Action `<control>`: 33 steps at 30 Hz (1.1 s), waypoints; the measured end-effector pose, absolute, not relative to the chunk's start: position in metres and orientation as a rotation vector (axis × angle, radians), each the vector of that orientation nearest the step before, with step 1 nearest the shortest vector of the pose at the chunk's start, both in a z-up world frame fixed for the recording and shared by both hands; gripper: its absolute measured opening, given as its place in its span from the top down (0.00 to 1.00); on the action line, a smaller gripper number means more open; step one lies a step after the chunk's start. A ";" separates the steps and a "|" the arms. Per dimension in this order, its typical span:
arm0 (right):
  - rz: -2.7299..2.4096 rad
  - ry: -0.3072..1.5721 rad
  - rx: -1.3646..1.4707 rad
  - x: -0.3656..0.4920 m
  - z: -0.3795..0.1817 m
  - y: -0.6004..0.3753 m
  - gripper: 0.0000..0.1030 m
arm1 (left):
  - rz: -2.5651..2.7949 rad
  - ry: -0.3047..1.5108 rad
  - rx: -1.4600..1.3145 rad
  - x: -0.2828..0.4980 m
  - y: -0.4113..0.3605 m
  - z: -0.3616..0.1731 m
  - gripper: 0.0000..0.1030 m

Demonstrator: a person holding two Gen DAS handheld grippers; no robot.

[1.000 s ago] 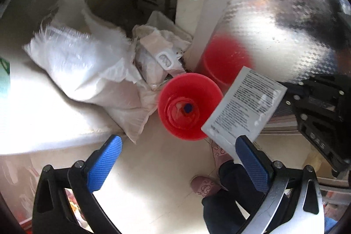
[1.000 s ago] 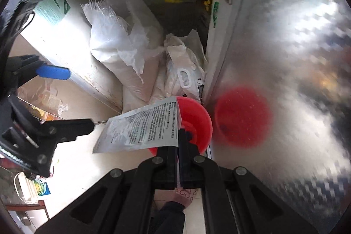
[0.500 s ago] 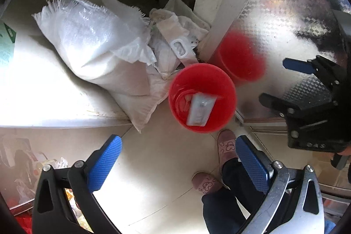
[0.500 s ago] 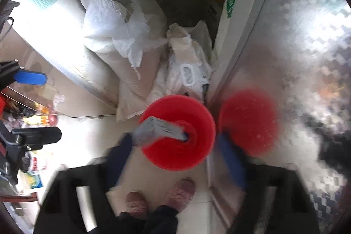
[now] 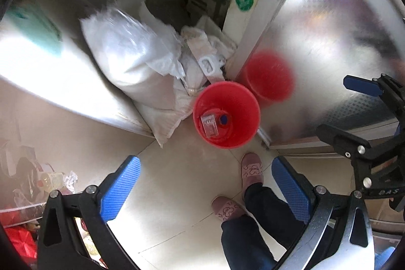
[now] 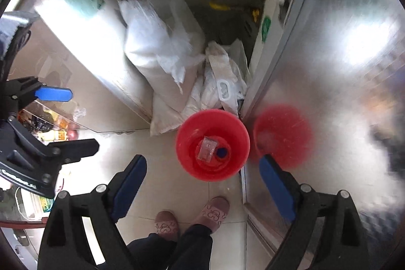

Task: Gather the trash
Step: 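Open the left tool over the red bin while the right tool releases the leaflet, then raise both tools back up to the trash pile on the counter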

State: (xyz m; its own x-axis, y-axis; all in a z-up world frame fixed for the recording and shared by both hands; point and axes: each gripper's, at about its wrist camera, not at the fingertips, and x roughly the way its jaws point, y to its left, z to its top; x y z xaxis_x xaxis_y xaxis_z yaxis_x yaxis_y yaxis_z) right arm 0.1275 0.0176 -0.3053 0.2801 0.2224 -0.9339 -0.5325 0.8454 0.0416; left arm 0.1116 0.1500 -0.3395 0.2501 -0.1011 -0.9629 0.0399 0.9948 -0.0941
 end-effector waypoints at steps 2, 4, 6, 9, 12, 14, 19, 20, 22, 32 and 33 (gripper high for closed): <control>0.529 1.157 -0.308 0.119 -0.279 0.020 0.06 | -0.084 1.286 -0.067 0.102 0.153 -0.313 0.00; 0.546 1.141 -0.323 0.111 -0.256 0.024 0.05 | -0.070 1.260 -0.065 0.093 0.155 -0.287 0.00; 0.560 1.122 -0.344 0.105 -0.233 0.028 0.05 | -0.056 1.239 -0.074 0.085 0.157 -0.262 0.00; 0.573 1.088 -0.354 0.098 -0.198 0.031 0.05 | -0.049 1.202 -0.093 0.077 0.159 -0.223 0.00; 0.578 1.043 -0.347 0.095 -0.162 0.028 0.00 | -0.052 1.160 -0.083 0.072 0.159 -0.187 0.00; 0.580 1.020 -0.340 0.095 -0.141 0.026 0.00 | -0.069 1.140 -0.070 0.071 0.156 -0.166 0.00; 0.572 0.965 -0.332 0.102 -0.103 0.020 0.00 | -0.078 1.065 -0.031 0.082 0.149 -0.119 0.00; 0.572 0.961 -0.329 0.105 -0.097 0.018 0.00 | -0.084 1.057 -0.026 0.086 0.148 -0.113 0.00; 0.561 0.947 -0.323 0.112 -0.085 0.012 0.00 | -0.095 1.037 -0.028 0.096 0.144 -0.099 0.00; 0.455 0.902 -0.273 0.185 -0.045 -0.034 0.00 | -0.187 1.007 -0.068 0.180 0.123 -0.055 0.00; 0.440 0.901 -0.275 0.196 -0.046 -0.038 0.00 | -0.191 1.008 -0.061 0.192 0.121 -0.052 0.00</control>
